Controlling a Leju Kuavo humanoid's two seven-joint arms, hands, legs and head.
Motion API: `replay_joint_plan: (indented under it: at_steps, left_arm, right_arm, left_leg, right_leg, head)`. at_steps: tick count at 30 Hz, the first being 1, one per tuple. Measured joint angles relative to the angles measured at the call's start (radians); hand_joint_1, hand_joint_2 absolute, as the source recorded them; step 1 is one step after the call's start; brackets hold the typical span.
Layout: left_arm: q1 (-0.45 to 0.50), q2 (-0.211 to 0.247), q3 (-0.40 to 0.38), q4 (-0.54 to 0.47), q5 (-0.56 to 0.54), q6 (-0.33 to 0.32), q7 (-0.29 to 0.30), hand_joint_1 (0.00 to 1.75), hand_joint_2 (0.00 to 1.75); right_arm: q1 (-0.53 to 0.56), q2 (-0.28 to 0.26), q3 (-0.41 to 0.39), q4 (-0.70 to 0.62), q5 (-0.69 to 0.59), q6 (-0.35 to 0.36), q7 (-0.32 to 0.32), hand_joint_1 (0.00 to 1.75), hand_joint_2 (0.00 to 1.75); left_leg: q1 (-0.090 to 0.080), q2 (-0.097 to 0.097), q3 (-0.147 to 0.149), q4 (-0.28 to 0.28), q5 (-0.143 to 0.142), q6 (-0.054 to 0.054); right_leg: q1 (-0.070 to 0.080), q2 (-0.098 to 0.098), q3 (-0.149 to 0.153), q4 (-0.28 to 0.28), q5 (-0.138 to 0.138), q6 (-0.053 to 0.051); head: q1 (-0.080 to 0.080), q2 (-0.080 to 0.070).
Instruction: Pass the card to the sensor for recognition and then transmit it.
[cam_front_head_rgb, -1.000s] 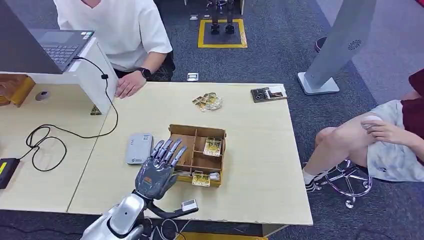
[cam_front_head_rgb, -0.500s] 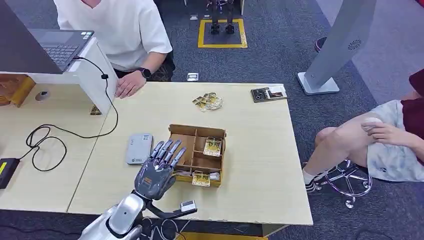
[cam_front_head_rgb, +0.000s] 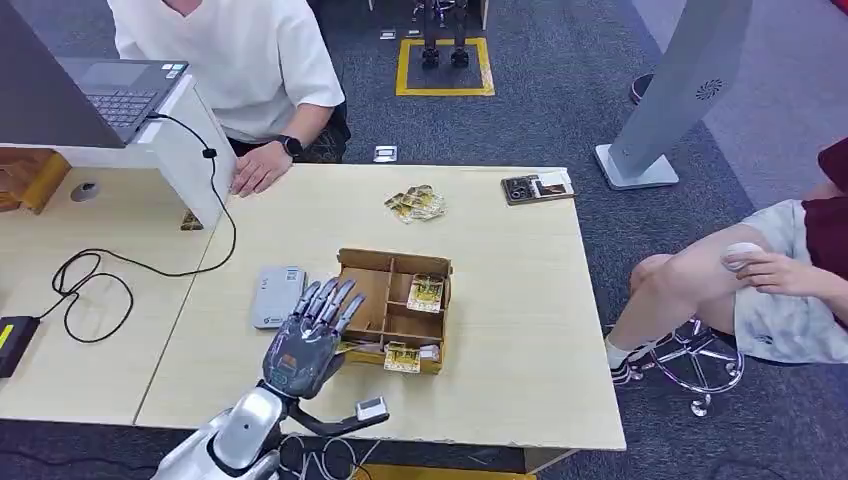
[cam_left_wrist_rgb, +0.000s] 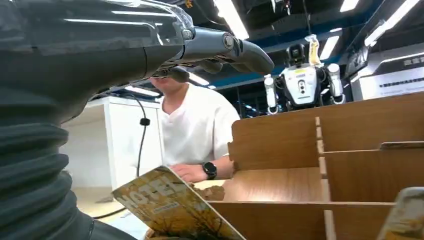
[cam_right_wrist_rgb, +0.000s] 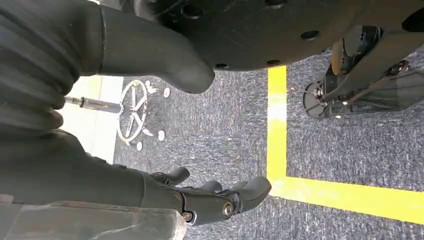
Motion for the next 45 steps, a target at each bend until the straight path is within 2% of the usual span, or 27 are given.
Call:
replay_joint_plan:
  at_steps: [7,18,19,20,26,45]
  left_arm:
    - [0.012,0.000,0.001,0.000,-0.064,-0.004,0.068,0.00,1.75]
    - [0.020,-0.001,0.002,0.000,-0.063,-0.011,0.053,0.00,1.75]
    - [0.020,-0.001,0.002,0.000,-0.058,-0.014,0.047,0.26,1.75]
    - [0.020,-0.001,0.002,0.000,-0.053,-0.019,0.045,1.75,1.75]
    - [0.021,0.000,0.002,0.000,-0.016,-0.030,0.015,1.75,1.75]
    - [0.011,0.004,0.002,0.000,0.013,-0.080,-0.006,1.75,1.75]
  right_arm:
    - [0.000,0.000,-0.007,0.000,0.000,-0.009,0.000,0.00,1.75]
    - [0.000,0.000,-0.015,0.000,0.000,-0.015,0.000,0.00,1.75]
    - [0.000,0.000,-0.016,0.000,0.000,-0.015,0.000,0.00,1.75]
    - [0.000,0.000,-0.016,0.000,0.000,-0.015,0.000,0.00,1.75]
    - [0.001,0.000,-0.017,0.000,0.000,-0.016,0.000,0.00,1.75]
    - [0.001,0.000,-0.017,0.000,0.000,-0.014,0.000,0.00,1.75]
  left_leg:
    - [0.000,0.000,0.000,0.000,0.000,0.000]
    - [0.000,0.000,0.000,0.000,0.000,0.000]
    - [0.000,0.000,0.000,0.000,0.000,0.000]
    - [0.000,0.000,0.000,0.000,0.000,0.000]
    - [0.000,0.000,0.000,0.000,0.000,0.000]
    - [0.000,0.000,0.000,0.000,0.000,0.000]
  right_leg:
    - [0.000,0.000,0.000,0.000,0.000,0.000]
    - [0.000,0.000,0.000,0.000,0.000,0.000]
    - [0.000,0.000,0.000,0.000,0.000,0.000]
    - [0.000,0.000,0.000,0.000,0.000,0.000]
    - [0.000,0.000,0.000,0.000,0.000,0.000]
    - [0.000,0.000,0.000,0.000,0.000,0.000]
  head:
    - [0.000,0.000]
    - [0.000,0.000]
    - [0.000,0.000]
    - [0.000,0.000]
    - [0.000,0.000]
    - [0.000,0.000]
